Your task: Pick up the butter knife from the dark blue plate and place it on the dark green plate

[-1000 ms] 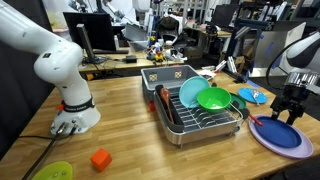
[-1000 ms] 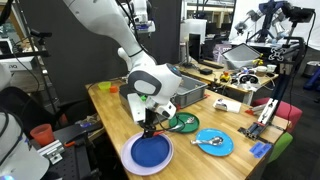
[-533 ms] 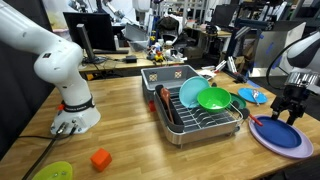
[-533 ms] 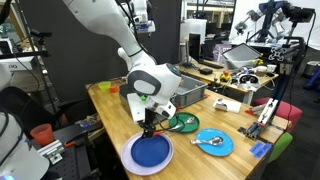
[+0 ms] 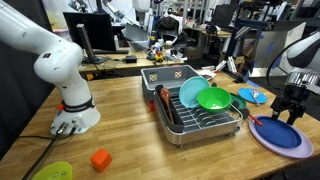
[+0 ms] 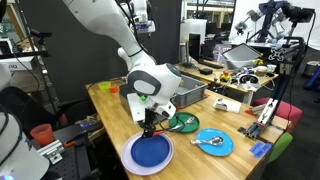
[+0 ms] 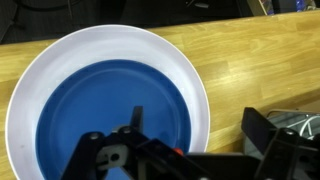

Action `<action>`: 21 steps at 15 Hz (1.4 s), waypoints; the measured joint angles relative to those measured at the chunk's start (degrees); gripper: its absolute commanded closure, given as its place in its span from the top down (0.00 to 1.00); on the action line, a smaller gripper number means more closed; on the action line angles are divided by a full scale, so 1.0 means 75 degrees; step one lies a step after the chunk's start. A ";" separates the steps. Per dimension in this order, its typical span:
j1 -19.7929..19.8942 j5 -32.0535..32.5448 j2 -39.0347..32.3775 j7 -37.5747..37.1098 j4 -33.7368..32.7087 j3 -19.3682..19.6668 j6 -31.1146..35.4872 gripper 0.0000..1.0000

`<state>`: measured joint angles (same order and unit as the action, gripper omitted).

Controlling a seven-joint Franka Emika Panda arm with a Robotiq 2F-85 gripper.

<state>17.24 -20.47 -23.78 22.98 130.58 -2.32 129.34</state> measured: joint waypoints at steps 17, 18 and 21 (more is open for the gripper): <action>-0.0005 0.0000 0.0000 0.0002 0.0002 0.0000 0.0000 1.00; -0.0005 0.0000 0.0000 0.0002 0.0002 0.0000 0.0000 1.00; -0.0005 0.0000 0.0000 0.0002 0.0002 -0.0001 0.0000 1.00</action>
<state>17.20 -20.48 -23.78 22.99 130.60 -2.33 129.34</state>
